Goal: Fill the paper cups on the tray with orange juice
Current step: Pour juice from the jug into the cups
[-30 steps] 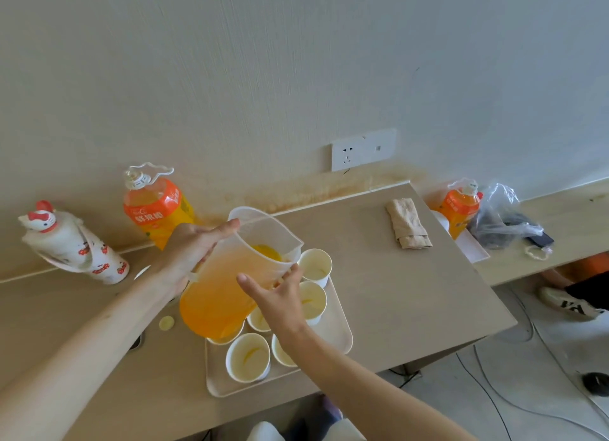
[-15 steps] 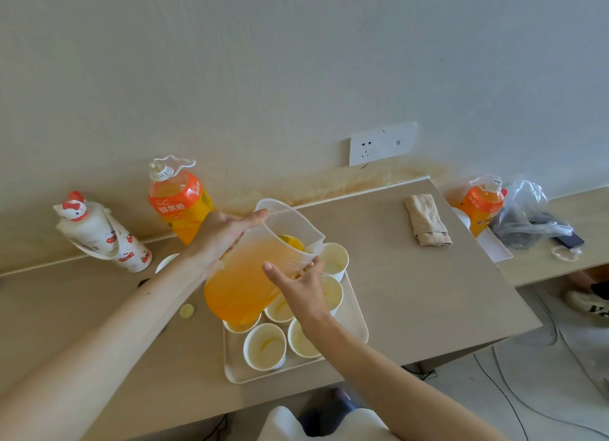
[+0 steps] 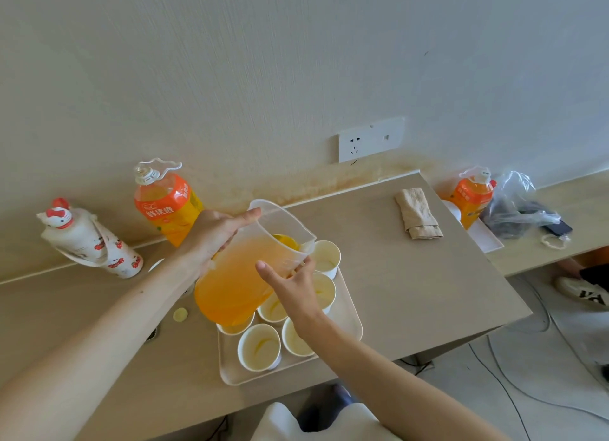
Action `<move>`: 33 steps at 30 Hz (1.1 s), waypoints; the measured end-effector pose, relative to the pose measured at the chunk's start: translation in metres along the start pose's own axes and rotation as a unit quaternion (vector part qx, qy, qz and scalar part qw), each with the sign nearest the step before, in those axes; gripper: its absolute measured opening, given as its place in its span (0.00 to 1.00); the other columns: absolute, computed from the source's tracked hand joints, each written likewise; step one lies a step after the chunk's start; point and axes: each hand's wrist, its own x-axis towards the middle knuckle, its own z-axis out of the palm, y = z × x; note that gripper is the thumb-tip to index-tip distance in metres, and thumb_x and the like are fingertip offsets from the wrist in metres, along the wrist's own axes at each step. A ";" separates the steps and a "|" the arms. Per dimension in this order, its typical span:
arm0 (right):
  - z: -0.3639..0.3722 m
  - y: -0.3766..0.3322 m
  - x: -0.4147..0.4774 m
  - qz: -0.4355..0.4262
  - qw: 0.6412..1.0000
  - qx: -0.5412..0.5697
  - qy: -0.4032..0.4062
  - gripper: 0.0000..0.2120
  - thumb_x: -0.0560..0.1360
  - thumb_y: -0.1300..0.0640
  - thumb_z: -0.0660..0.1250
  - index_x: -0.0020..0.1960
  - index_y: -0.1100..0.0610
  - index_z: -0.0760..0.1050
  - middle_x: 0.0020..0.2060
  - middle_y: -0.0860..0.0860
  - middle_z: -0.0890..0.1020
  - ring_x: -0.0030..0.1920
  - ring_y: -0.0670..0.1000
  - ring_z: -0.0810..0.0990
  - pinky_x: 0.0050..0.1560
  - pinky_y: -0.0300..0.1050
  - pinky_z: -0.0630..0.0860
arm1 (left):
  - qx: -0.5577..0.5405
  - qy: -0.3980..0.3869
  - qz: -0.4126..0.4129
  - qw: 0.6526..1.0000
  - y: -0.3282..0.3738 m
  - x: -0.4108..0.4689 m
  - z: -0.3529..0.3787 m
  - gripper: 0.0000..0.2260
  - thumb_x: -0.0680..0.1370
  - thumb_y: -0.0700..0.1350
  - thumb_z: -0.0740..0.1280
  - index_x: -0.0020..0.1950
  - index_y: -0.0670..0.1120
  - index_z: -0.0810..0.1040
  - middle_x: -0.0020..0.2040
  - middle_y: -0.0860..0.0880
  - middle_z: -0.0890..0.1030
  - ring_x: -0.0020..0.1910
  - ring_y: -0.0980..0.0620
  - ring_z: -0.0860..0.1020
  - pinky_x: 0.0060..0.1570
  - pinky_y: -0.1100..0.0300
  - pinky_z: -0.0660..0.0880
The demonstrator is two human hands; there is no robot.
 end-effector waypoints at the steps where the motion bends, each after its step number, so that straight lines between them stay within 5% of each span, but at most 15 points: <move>1: 0.000 -0.001 -0.001 0.001 1.000 0.002 -0.001 0.38 0.67 0.49 0.78 0.68 0.54 0.58 0.58 0.49 0.78 0.56 0.43 0.79 0.51 0.36 0.78 | 0.000 -0.001 0.000 1.000 0.000 0.001 0.000 0.27 0.69 0.58 0.74 0.22 0.49 0.62 0.23 0.48 0.62 0.25 0.50 0.60 0.35 0.55 0.60; 11: 0.000 0.001 -0.001 0.003 1.000 0.013 0.001 0.40 0.66 0.48 0.78 0.69 0.53 0.58 0.60 0.50 0.77 0.58 0.46 0.79 0.54 0.39 0.78 | 0.007 0.000 -0.009 1.000 -0.001 0.004 0.003 0.28 0.69 0.58 0.75 0.20 0.50 0.61 0.21 0.50 0.62 0.24 0.51 0.59 0.32 0.56 0.59; 33: -0.003 -0.003 -0.002 0.008 0.999 0.030 -0.005 0.35 0.69 0.49 0.77 0.67 0.51 0.59 0.54 0.43 0.77 0.51 0.38 0.77 0.41 0.29 0.75 | 0.014 -0.004 -0.009 1.000 0.009 0.005 0.010 0.28 0.69 0.56 0.75 0.22 0.50 0.60 0.20 0.52 0.60 0.23 0.52 0.57 0.30 0.56 0.57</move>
